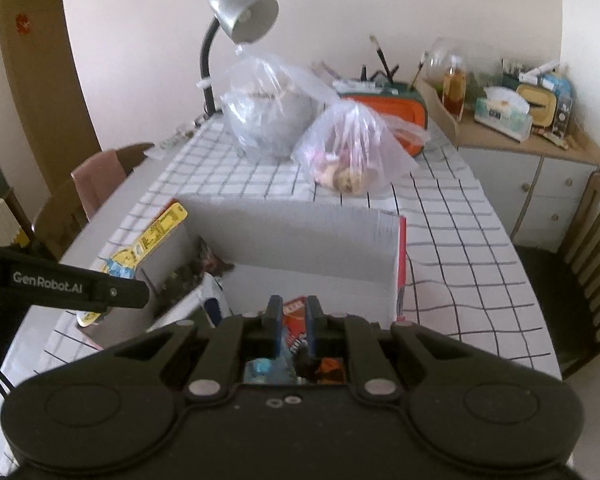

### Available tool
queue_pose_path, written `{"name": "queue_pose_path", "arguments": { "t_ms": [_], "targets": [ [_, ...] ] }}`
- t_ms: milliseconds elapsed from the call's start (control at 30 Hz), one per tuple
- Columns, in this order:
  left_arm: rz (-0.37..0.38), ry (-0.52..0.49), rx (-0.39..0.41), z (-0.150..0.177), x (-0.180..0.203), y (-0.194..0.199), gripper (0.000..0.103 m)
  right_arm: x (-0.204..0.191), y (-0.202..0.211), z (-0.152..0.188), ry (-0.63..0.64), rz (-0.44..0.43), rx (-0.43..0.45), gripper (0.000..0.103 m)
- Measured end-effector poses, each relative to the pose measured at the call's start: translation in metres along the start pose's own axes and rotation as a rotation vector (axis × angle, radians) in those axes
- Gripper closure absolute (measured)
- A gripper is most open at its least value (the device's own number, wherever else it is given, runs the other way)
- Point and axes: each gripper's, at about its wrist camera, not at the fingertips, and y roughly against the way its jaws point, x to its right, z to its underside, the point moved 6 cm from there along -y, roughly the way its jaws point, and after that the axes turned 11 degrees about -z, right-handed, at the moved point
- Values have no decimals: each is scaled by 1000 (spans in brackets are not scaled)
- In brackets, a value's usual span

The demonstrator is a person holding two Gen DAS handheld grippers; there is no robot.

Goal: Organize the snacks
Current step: 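Carry the Minion packet with the left gripper while the right carries the candy to the box, then open both grippers over the box to drop the Minion packet and candy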

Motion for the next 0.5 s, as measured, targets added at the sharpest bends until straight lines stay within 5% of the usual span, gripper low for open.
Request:
{"name": "queue_pose_path", "arguments": {
  "t_ms": [500],
  "targets": [
    [-43, -61, -105, 20, 17, -60, 40, 14, -32, 29, -31, -43, -110, 82]
  ]
}}
